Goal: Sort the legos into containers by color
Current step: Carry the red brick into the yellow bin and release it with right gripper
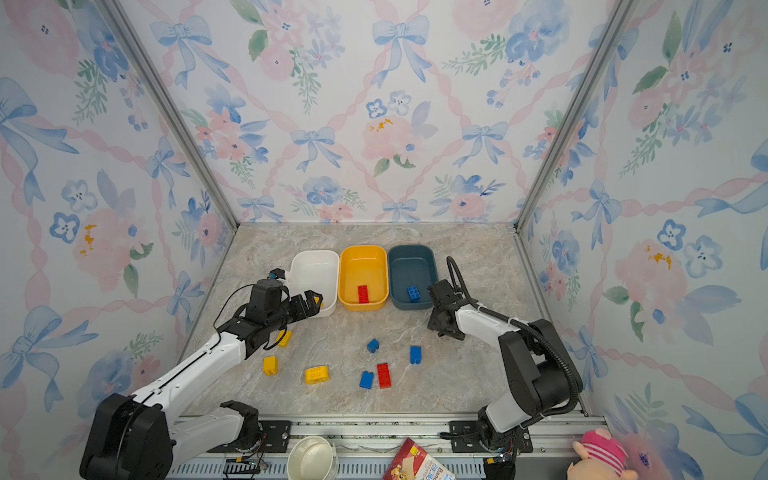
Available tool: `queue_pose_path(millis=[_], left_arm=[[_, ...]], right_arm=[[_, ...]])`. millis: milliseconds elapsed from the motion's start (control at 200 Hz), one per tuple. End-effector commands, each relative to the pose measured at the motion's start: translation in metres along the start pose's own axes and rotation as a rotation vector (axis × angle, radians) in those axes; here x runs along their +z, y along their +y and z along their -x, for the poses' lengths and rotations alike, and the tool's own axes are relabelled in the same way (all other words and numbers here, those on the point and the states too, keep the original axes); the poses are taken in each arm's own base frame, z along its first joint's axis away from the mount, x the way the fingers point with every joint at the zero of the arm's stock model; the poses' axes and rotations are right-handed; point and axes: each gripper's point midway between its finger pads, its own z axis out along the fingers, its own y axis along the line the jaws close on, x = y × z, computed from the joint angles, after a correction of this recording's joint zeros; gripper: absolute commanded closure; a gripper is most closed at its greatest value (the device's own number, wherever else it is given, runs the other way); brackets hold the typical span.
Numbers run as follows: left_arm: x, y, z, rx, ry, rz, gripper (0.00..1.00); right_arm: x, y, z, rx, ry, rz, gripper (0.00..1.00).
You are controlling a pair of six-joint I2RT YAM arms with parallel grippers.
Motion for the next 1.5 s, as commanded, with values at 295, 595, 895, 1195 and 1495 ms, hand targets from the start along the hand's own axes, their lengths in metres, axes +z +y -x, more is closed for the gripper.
queue_pose_path(millis=[295,595,895,1195,1495], left_arm=[[0.000,0.000,0.001,-0.003,-0.004,-0.006,0.02],[0.000,0.000,0.000,-0.003,-0.005,-0.009,0.02],[-0.002,0.001,-0.002,-0.006,-0.007,-0.014,0.02],[-0.007,0.002,-0.006,-0.023,-0.010,-0.022,0.02],[-0.010,0.003,-0.010,-0.040,-0.012,-0.032,0.02]], right_arm=[[-0.037,0.001,0.001,-0.038,-0.047,-0.003,0.39],[-0.084,0.033,0.005,-0.105,-0.114,0.062,0.40],[-0.117,0.103,0.022,-0.250,-0.171,0.173,0.40],[-0.105,0.211,0.036,-0.458,-0.171,0.276,0.41],[-0.056,0.290,0.047,-0.537,-0.124,0.322,0.41]])
